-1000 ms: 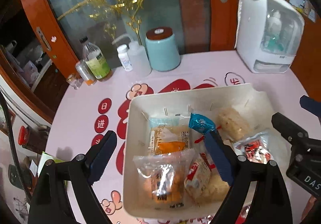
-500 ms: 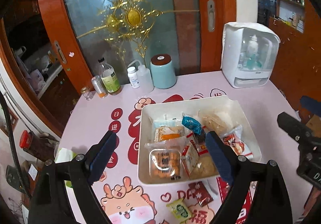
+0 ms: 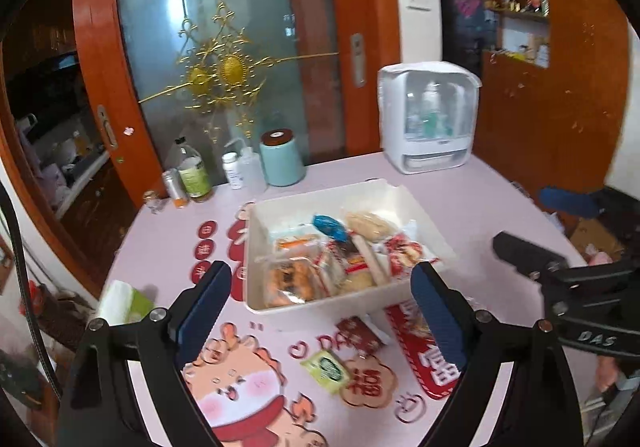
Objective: Organize snacks
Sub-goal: 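Withdraw both tools from the tray toward the remaining snacks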
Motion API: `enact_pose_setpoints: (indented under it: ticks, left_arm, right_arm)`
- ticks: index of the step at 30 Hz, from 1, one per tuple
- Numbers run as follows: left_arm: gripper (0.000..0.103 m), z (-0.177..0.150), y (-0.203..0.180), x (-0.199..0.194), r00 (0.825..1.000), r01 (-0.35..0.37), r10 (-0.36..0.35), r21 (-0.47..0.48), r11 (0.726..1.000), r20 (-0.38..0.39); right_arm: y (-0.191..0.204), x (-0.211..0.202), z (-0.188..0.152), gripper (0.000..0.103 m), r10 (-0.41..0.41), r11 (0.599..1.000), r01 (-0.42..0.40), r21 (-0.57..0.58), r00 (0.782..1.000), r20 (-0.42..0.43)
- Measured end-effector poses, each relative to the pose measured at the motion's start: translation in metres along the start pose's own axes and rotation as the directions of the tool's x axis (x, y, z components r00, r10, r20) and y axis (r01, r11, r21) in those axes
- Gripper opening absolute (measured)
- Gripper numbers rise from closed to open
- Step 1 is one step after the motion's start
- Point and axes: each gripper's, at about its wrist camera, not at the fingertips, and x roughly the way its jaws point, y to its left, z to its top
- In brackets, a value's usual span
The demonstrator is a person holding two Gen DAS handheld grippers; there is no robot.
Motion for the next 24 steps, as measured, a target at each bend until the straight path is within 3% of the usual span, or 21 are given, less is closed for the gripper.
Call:
enact_pose_setpoints:
  ticks: [8, 16, 24]
  left_arm:
    - [0.093, -0.033, -0.016, -0.003, 0.999, -0.003, 0.003, 0.004, 1.0, 0.047]
    - [0.093, -0.064, -0.023, 0.024, 0.998, -0.032, 0.034, -0.038, 0.999, 0.057]
    - [0.093, -0.102, -0.012, 0.072, 0.995, -0.097, 0.094, -0.109, 0.989, -0.032]
  right_arm:
    - [-0.014, -0.006, -0.033, 0.078, 0.019, 0.999, -0.02, 0.041, 0.999, 0.031]
    - [-0.033, 0.029, -0.06, 0.078, -0.016, 0.993, 0.02, 0.113, 0.999, -0.035]
    - [-0.039, 0.074, -0.102, 0.078, -0.003, 0.975, 0.026, 0.22, 0.995, -0.101]
